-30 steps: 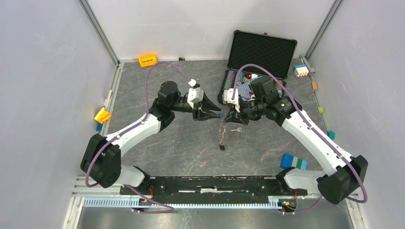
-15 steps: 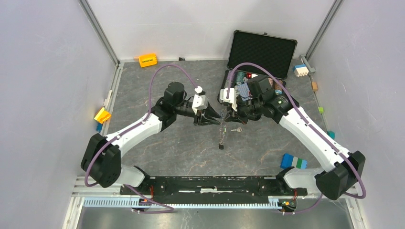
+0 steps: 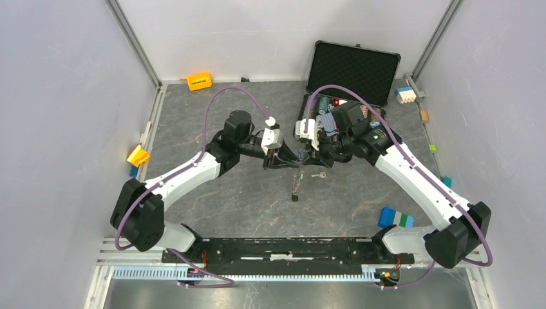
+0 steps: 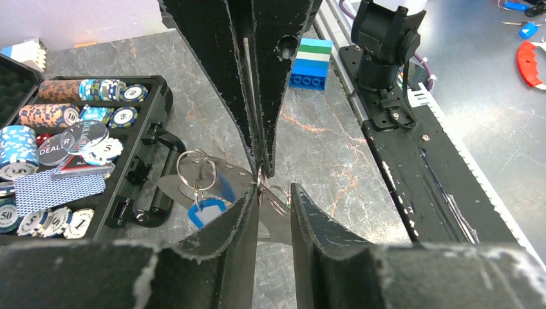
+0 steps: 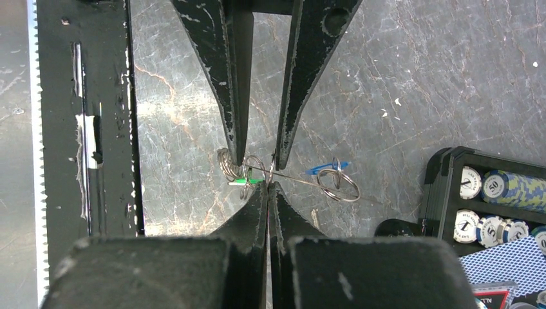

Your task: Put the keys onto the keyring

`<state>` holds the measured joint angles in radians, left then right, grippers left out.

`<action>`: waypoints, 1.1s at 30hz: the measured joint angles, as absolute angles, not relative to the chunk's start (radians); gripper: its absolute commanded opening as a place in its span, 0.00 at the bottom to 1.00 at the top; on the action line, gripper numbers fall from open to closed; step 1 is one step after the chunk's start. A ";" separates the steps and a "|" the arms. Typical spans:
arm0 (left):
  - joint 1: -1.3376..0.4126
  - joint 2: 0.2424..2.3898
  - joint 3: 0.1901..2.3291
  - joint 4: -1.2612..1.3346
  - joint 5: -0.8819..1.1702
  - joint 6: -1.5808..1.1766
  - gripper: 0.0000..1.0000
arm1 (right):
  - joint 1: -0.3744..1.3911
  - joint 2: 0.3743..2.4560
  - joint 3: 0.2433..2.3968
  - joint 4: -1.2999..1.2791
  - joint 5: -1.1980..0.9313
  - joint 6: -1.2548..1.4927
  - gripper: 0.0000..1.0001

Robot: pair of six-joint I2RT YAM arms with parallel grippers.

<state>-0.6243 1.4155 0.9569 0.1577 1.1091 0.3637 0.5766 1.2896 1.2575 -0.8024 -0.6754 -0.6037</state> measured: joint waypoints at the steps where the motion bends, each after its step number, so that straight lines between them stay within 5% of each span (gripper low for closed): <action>1: -0.624 1.416 0.957 0.158 1.109 0.365 0.29 | 0.577 1.290 1.258 -0.802 -0.677 -0.604 0.00; 28: -0.636 1.419 0.962 0.158 1.106 0.370 0.02 | 0.581 1.290 1.258 -0.810 -0.699 -0.599 0.00; 33: -0.636 1.419 0.962 0.158 1.105 0.370 0.02 | 0.581 1.290 1.258 -0.810 -0.696 -0.590 0.30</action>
<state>-0.6361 1.4185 0.9619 0.1577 1.1049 0.3698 0.5808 1.2896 1.2575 -0.8101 -0.6960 -0.5900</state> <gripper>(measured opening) 0.036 0.125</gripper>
